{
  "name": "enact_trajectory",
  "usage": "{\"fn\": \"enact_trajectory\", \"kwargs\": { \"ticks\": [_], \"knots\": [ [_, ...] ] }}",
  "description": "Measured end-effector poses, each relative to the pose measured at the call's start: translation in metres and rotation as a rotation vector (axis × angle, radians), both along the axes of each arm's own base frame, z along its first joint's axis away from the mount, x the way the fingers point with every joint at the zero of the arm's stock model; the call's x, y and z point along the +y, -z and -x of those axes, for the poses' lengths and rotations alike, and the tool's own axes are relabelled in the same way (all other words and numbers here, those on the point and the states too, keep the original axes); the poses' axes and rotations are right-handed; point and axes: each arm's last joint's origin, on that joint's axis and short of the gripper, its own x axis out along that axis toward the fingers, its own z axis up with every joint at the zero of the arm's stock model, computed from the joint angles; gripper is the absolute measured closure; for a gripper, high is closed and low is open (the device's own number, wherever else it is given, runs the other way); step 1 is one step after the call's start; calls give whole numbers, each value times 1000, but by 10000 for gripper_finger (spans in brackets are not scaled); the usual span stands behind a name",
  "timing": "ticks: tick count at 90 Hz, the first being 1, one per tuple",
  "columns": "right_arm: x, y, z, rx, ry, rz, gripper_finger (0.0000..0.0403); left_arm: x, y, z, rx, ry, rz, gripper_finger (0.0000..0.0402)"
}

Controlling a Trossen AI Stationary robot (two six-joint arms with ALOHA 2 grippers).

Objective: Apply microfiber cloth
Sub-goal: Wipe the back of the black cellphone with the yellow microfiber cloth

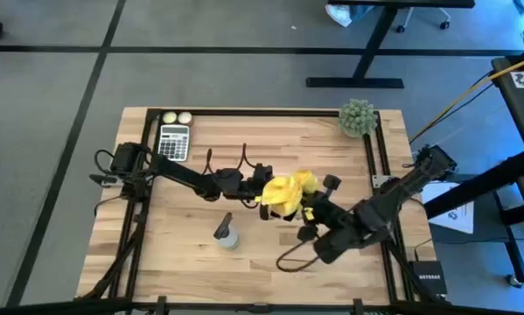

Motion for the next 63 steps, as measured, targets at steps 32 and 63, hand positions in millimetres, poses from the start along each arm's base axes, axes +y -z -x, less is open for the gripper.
{"fn": "enact_trajectory", "kwargs": {
  "ticks": [32, 63],
  "knots": [
    [22, 24, 16, 147, -34, -271, 393, -2, -8, 2, -62, 29, -2, 386],
    [48, -15, 19, -131, -146, -87, 393, -1, -6, 1, -37, 5, 13, 386]
  ]
}}
